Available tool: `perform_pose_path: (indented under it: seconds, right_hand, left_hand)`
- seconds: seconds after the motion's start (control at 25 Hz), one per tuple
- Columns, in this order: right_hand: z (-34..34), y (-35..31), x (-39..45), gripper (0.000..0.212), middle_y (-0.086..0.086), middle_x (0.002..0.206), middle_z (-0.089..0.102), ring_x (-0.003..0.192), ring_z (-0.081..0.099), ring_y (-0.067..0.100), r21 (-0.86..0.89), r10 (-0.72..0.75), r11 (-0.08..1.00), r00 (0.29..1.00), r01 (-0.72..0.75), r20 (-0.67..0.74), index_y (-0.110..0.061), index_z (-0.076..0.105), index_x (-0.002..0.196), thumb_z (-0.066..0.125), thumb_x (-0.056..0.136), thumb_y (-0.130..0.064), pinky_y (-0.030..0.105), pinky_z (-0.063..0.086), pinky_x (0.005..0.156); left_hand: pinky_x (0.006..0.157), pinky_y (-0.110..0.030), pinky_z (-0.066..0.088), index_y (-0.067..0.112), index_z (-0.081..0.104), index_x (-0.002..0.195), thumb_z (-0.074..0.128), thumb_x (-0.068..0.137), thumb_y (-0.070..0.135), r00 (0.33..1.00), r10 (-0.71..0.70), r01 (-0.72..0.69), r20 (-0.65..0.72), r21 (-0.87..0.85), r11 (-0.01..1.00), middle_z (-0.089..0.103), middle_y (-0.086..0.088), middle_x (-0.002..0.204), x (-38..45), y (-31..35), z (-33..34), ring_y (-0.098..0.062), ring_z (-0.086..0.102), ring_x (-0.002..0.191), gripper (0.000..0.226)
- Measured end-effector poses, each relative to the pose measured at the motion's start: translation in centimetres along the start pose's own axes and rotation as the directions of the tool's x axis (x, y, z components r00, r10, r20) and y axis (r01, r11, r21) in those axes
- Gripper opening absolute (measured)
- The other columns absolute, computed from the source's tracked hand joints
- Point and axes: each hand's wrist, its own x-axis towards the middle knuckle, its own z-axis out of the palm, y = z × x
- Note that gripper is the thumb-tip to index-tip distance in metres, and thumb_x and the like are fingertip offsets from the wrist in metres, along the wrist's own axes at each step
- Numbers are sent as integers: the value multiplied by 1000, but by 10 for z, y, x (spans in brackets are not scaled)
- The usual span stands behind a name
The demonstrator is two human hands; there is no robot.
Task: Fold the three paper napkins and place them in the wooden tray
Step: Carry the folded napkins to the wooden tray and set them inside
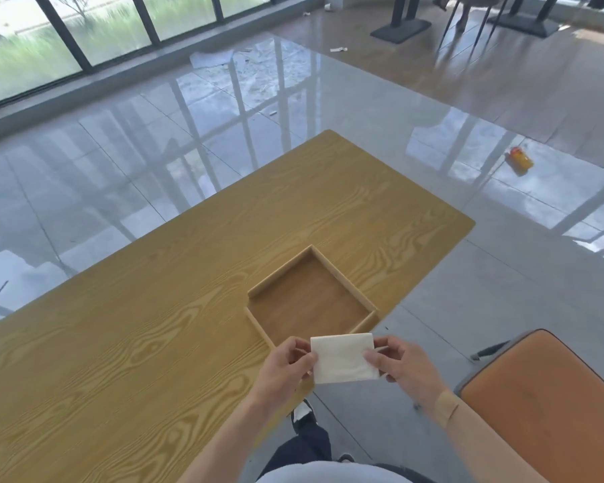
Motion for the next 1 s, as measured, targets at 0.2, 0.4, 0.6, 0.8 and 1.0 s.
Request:
perform_pose_path:
  seconds: [0.2, 0.4, 0.6, 0.8, 1.0]
  right_hand:
    - [7, -23, 43, 10, -2, 79, 74, 62, 62, 8, -61, 24, 998, 999, -22, 41, -18, 71, 95, 72, 85, -18, 22, 45, 60]
    - [22, -40, 80, 7, -4, 78, 75, 60, 63, 0, -143, 18, 990, 995, -4, 96, -20, 72, 91, 71, 86, -16, 12, 46, 54]
    - [34, -53, 112, 4, -1, 82, 76, 67, 67, 9, -265, 33, 964, 982, 18, 187, -23, 72, 89, 72, 86, -21, 16, 49, 60]
    - [36, -62, 147, 2, -5, 82, 76, 78, 70, 14, -376, 87, 926, 943, 42, 320, -28, 72, 85, 73, 84, -26, 30, 53, 75]
    - [27, -64, 177, 3, -10, 83, 75, 83, 68, 10, -526, 102, 839, 911, 137, 400, -30, 70, 83, 72, 81, -29, 30, 53, 77]
  left_hand:
    - [53, -13, 42, 21, 66, 95, 64, 94, 23, 998, -47, 47, -32, 1, 999, 73, -9, 89, 30, -3, -19, -7, 61, 67, 3]
    - [60, -16, 46, 24, 67, 95, 65, 93, 24, 997, -50, 50, -60, -8, 999, 73, -3, 89, 52, -12, -43, -4, 61, 68, 3]
    - [72, -29, 53, 36, 67, 90, 66, 91, 29, 988, -93, 88, -126, -42, 995, 72, 8, 81, 62, -21, -56, -5, 63, 70, 6]
    - [75, -40, 54, 35, 68, 84, 69, 87, 26, 949, -174, 139, -262, -147, 979, 71, 4, 81, 67, -27, -51, -12, 61, 73, 10]
    - [61, -14, 46, 40, 65, 81, 68, 85, 31, 882, -275, 234, -383, -151, 960, 70, 13, 80, 69, -27, -23, 3, 57, 65, 11]
